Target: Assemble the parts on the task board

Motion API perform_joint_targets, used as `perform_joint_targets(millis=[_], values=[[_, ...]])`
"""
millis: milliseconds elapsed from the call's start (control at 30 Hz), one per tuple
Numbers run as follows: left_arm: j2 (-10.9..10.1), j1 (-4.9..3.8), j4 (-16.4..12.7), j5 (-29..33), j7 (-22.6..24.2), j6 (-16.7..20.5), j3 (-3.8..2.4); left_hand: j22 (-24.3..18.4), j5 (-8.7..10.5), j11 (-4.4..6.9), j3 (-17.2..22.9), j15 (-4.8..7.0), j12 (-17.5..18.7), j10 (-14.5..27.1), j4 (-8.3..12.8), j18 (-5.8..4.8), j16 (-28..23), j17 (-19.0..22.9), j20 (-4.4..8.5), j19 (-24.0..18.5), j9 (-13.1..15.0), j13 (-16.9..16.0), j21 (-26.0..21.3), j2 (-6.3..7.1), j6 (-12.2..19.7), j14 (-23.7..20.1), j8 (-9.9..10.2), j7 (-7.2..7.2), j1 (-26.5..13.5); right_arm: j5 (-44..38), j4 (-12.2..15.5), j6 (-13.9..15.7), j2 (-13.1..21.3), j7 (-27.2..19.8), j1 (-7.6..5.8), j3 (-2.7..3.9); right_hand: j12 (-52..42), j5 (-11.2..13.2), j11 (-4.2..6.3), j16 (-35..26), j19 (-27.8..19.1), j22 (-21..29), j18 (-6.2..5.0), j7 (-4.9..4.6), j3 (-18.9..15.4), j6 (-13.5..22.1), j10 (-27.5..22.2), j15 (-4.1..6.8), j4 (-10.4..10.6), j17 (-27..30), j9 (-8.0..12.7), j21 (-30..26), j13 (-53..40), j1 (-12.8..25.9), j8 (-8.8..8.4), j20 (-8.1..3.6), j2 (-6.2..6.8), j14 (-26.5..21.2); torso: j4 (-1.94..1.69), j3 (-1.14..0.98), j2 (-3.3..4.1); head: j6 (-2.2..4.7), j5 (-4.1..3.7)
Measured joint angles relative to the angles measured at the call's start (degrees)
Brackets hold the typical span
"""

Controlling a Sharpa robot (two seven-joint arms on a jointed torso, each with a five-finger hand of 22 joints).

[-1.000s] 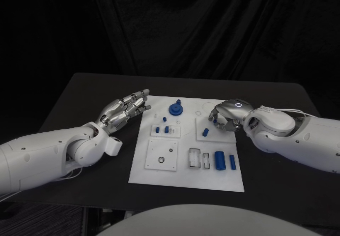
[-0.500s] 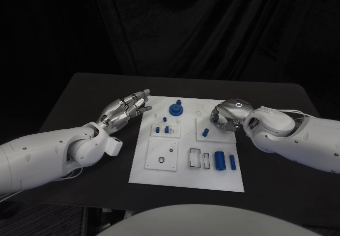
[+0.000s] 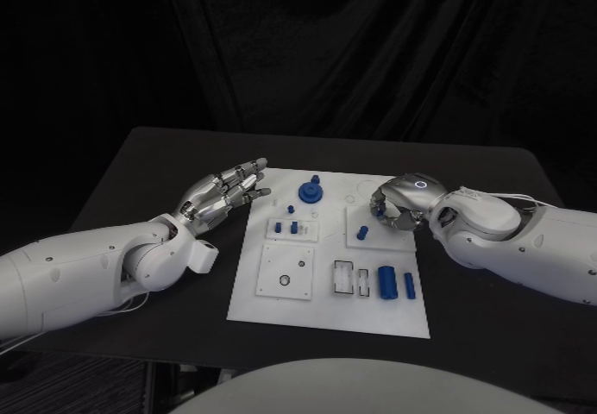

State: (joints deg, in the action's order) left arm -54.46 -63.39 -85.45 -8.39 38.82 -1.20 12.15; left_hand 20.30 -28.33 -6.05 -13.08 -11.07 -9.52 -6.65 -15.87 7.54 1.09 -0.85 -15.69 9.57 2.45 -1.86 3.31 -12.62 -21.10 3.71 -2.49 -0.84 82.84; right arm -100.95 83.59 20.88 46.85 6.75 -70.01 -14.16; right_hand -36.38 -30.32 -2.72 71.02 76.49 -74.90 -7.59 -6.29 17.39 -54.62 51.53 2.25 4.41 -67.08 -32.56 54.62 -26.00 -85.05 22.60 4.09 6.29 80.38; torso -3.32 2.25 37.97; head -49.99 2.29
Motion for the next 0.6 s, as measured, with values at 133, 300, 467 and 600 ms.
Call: perform_joint_targets(millis=[133,300,467,600], values=[[0.00,0.04,0.02,0.01,0.01,-0.09,0.00,0.09,-0.28,0.00,0.16,-0.20,0.00,0.00,0.16,0.01,0.00,0.00,-0.20,0.20,0.02,0.00,0.00,-0.27,-0.31,0.21,0.00,-0.31,0.26,0.00,0.17,0.77,0.37,-0.46,0.03,-0.02,-0.03,0.00,-0.21,0.00,0.20,-0.05,0.94,-0.01,0.17,0.41,0.22,0.00,-0.18,0.00,-0.50,0.45,-0.05,-0.16,0.09,-0.20,-0.16,0.00,0.02,-0.01,0.01,0.00,0.22],[0.05,0.10,0.08,0.01,0.01,-0.12,0.00,0.09,-0.49,0.00,0.16,-0.20,0.00,0.00,0.16,0.01,0.00,0.00,-0.20,0.20,0.08,0.00,0.14,-0.05,-0.72,0.20,0.00,-0.72,0.48,-0.01,0.95,1.91,1.08,-0.86,-0.46,0.04,-0.03,0.03,-0.42,0.00,0.20,-0.04,0.93,-0.01,0.32,0.42,0.42,0.00,-0.34,0.12,-0.94,0.64,-1.04,-0.22,0.22,-0.20,-0.21,0.00,0.01,-0.02,0.01,0.00,0.40],[0.15,0.11,0.09,0.02,0.01,-0.12,0.00,0.08,-1.05,0.00,0.31,-0.41,0.00,0.00,0.31,0.00,0.00,-0.05,-0.40,0.41,0.07,0.00,0.21,-0.31,-0.86,0.41,0.00,-0.99,0.75,-0.02,2.21,2.87,1.87,-0.92,-2.76,0.23,-0.04,0.65,-0.42,0.00,0.40,-0.04,0.92,-0.14,0.26,0.95,0.43,-0.21,-0.41,0.15,-1.12,0.89,-1.01,-0.37,0.31,0.00,-0.36,0.20,-0.01,-0.01,-0.04,0.00,0.59],[0.27,0.13,0.11,0.02,0.02,-0.11,0.00,0.08,-1.27,-0.65,0.55,-0.41,-0.28,-0.21,0.55,0.00,0.00,-0.05,-0.54,0.54,0.08,-0.01,0.21,-0.44,-0.51,0.41,0.00,-1.33,1.29,-0.03,4.33,3.01,2.95,-0.86,-4.45,0.24,-0.04,1.12,-0.42,0.00,0.92,-0.04,0.92,-0.12,0.25,1.34,0.43,-0.21,-0.41,0.14,-1.12,2.18,-0.80,-0.51,0.43,-0.10,-0.50,0.20,0.02,0.01,-0.12,0.00,0.93]])
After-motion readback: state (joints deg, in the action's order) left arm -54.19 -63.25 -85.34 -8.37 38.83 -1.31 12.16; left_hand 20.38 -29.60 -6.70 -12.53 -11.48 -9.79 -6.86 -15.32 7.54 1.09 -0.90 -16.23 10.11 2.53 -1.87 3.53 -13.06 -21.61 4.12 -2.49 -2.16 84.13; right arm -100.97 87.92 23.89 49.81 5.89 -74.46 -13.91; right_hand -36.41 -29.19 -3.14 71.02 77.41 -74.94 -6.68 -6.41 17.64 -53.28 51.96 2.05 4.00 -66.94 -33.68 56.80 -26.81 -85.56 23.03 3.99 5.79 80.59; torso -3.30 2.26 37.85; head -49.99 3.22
